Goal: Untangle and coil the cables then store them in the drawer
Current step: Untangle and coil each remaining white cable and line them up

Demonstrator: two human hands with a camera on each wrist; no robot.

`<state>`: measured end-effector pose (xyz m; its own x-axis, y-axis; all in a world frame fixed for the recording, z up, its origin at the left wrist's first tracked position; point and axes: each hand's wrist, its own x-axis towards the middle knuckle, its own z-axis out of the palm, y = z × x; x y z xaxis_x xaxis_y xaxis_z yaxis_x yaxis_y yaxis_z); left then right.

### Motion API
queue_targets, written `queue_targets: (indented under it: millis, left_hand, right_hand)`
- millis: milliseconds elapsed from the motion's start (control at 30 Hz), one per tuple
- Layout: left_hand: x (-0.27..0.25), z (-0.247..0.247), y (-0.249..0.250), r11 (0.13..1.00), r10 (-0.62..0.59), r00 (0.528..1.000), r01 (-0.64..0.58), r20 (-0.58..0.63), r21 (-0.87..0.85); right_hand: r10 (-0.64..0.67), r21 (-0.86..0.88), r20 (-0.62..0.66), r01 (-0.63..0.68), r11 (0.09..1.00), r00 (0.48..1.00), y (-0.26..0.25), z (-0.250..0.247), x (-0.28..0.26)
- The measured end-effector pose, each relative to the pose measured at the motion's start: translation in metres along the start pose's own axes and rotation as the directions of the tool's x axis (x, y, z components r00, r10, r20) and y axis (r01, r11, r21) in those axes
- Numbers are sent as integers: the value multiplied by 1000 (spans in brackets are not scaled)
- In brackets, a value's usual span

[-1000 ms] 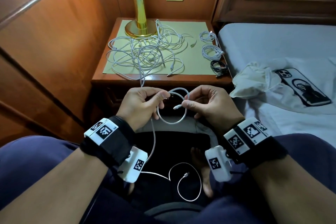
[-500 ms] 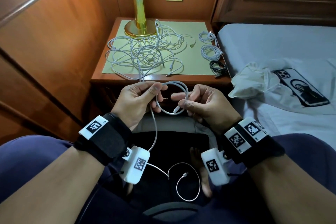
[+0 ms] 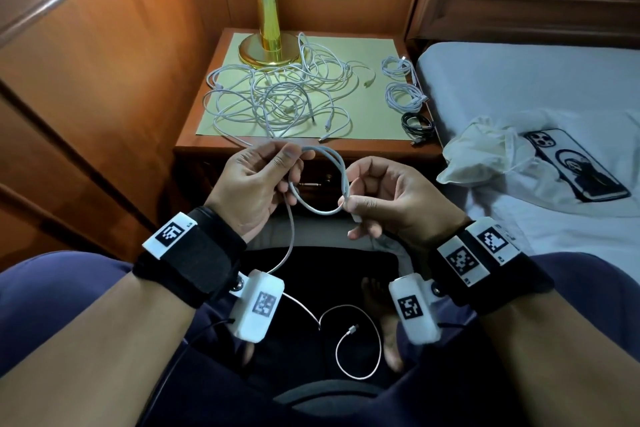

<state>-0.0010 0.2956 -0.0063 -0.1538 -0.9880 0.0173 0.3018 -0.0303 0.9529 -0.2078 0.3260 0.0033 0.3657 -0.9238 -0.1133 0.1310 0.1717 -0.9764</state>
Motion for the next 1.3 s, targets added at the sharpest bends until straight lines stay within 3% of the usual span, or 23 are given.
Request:
queue_targets:
  millis: [100,233,367,467,600,733,867,1033,1167,1300]
  left_hand:
    - [3,-5,1,972,138,988,-124,-61,202]
    - [9,-17,6,812,280,956,-188,-85,553]
    - [8,-19,0,744,338,940,-232,-53,627]
    - [5,-14,-7,683,332,942,-275,48,677]
    - [1,-6,-9,595,394,904,-391,169,702]
    - [3,-8,-6,635,384,914,-362,128,682]
    - [2,-8,-4,648,383,916,-360,121,671]
    - [-2,-6,2,666,376,915,-375,143,645]
    - [-2,-8,5,726,248,948,-319,201,608]
    - [9,-29,15,685,180,964,-264,194,679]
  right_hand:
    - [-16,-259,-85,-7,966,996,-2,-1,1]
    - [-59,-444,-182,-29,896,982,-7,-5,2]
    - [-16,-527,-100,-40,849,995,2,-7,4]
    - [65,-574,-35,-73,815,997,8,-6,0]
    - [107,-353,45,-84,932,993,3,-1,-2]
    - [95,-65,100,-89,994,990,-1,0,-4]
    - [28,44,74,-31,999,997,3,2,-4]
    - [48,186,40,-55,981,998,5,3,-2]
    - [25,289,6,-26,957,1000,-1,0,-3]
    - [-24,365,-75,50,930,997,-15,-15,-8]
